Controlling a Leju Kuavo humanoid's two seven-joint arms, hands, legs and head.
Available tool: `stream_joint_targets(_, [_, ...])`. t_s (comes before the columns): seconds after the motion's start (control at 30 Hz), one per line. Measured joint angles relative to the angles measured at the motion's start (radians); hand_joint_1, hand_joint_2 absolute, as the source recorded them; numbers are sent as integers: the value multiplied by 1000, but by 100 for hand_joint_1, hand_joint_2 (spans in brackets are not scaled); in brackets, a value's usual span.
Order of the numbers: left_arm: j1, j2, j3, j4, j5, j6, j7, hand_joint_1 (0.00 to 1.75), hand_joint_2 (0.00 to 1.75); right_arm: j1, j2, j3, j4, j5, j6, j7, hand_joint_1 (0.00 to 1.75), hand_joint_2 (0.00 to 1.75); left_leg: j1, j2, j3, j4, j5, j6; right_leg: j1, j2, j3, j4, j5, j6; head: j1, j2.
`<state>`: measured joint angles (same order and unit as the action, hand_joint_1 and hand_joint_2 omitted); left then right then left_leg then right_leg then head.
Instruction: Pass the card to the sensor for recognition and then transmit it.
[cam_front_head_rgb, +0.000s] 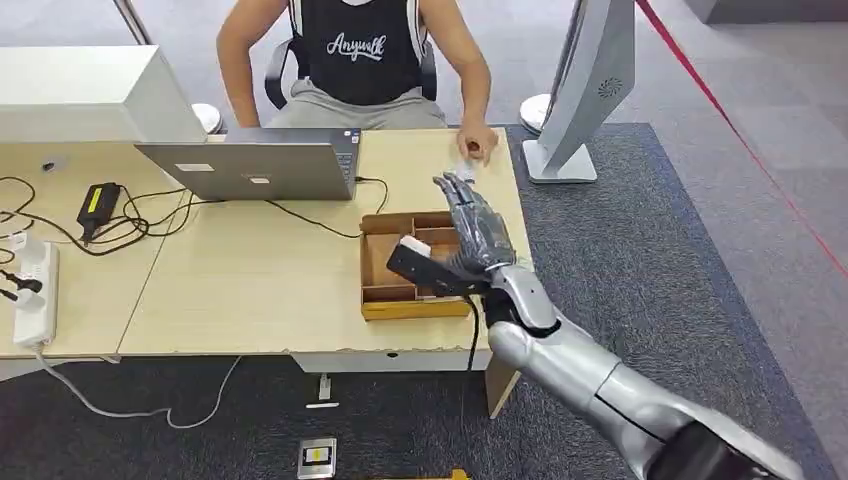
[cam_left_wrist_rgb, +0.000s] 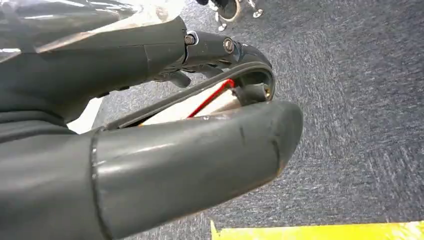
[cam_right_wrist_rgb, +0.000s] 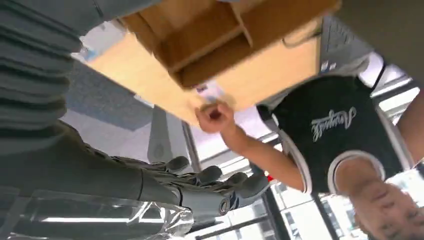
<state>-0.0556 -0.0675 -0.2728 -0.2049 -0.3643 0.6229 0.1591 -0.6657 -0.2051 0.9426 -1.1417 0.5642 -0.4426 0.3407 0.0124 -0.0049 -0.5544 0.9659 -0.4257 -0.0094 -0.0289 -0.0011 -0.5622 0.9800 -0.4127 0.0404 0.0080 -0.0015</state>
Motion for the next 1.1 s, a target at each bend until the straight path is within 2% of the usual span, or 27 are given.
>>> stream_joint_targets(0.13, [0, 3, -8, 0, 10, -2, 0, 0, 0, 98, -26, 0, -119, 12, 64, -11, 0, 175, 0, 0, 0, 0, -1, -1, 0, 0, 0, 0, 0, 0, 0, 0])
stream_joint_targets(0.43, [-1, 8, -25, 0, 18, -6, 16, 0, 0, 201, -54, 2, -285, 18, 121, -12, 0, 175, 0, 0, 0, 0, 0, -1, 0, 0, 0, 0, 0, -1, 0, 0])
stream_joint_targets(0.83, [-1, 10, -43, -2, 32, -6, 20, 0, 0, 227, -57, 15, -333, 70, 143, -11, 0, 175, 0, 1, 0, 0, 0, -1, 0, 0, 0, 0, 0, -1, 0, 0])
stream_joint_targets(1.1, [-1, 10, -75, -9, 41, -5, 21, 0, 0, 224, -55, 13, -312, 262, 102, 106, 0, 175, 0, 1, 0, 0, 0, -1, 0, 0, 0, 0, 0, -1, 0, 0])
